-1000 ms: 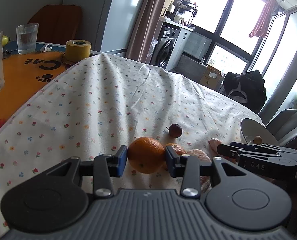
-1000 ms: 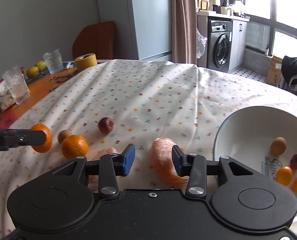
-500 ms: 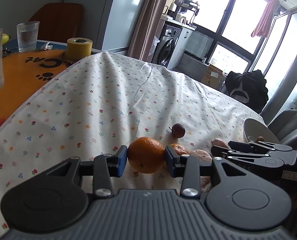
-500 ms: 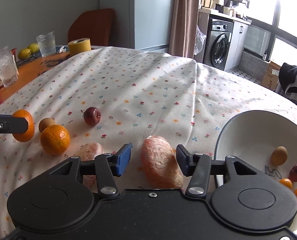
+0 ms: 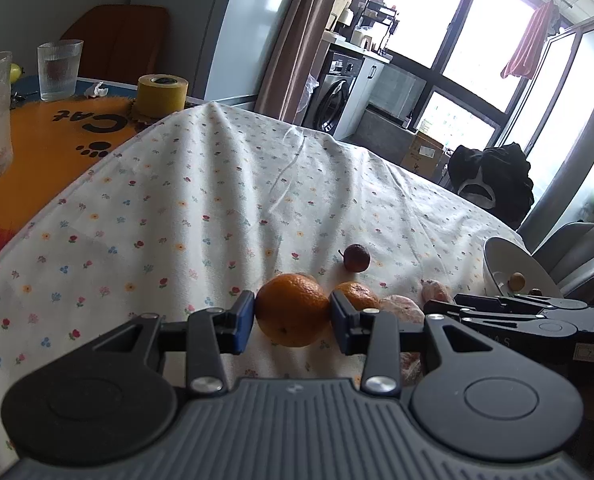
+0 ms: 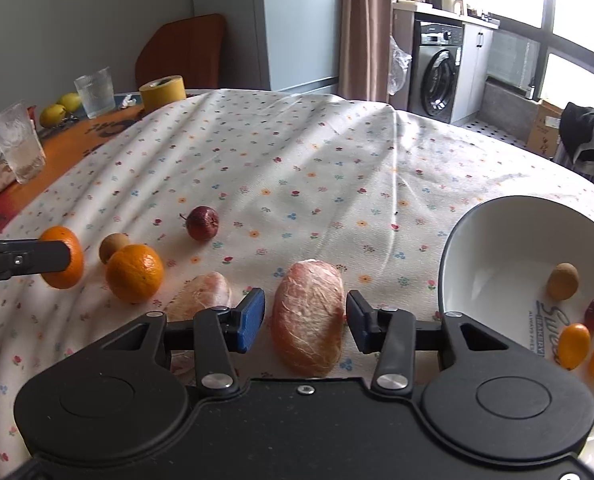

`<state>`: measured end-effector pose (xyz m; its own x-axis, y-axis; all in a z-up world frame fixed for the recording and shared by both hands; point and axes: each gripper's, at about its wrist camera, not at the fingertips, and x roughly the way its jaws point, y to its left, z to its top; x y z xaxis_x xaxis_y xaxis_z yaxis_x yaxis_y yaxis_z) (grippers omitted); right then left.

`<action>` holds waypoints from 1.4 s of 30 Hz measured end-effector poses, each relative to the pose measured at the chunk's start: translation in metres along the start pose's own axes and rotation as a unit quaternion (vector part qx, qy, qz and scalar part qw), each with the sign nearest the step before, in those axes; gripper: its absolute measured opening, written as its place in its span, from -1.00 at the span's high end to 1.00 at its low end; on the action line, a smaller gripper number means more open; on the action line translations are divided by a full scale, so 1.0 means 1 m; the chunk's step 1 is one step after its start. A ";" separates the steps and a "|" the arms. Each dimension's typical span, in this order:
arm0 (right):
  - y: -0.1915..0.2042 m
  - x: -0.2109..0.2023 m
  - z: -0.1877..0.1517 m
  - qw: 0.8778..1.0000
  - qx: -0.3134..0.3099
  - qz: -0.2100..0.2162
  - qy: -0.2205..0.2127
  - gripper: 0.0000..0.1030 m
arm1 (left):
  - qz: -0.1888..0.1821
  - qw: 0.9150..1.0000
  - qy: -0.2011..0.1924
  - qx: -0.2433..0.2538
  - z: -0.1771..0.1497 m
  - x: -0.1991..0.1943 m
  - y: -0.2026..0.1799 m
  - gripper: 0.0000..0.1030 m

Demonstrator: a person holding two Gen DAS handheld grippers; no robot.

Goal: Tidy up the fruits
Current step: 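Carry the large orange in the left tool while the right tool carries the wrapped piece to the bowl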

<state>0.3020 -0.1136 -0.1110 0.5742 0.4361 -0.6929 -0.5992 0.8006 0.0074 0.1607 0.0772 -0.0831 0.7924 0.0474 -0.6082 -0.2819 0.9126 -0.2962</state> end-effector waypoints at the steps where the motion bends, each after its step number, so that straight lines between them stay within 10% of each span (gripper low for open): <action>1: 0.001 0.000 0.000 1.000 0.002 -0.004 0.000 0.13 | 0.000 1.000 -0.001 0.000 0.000 -0.001 0.000 0.23; 42: -0.030 -0.060 -0.016 0.994 0.083 0.053 -0.052 0.56 | -0.021 0.999 -0.022 0.036 -0.003 -0.024 -0.045 0.24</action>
<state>0.2767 -0.1704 -0.0813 0.5728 0.5540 -0.6041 -0.5635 0.8014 0.2006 0.1526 0.0338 -0.0576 0.8263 0.0241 -0.5628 -0.2087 0.9411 -0.2661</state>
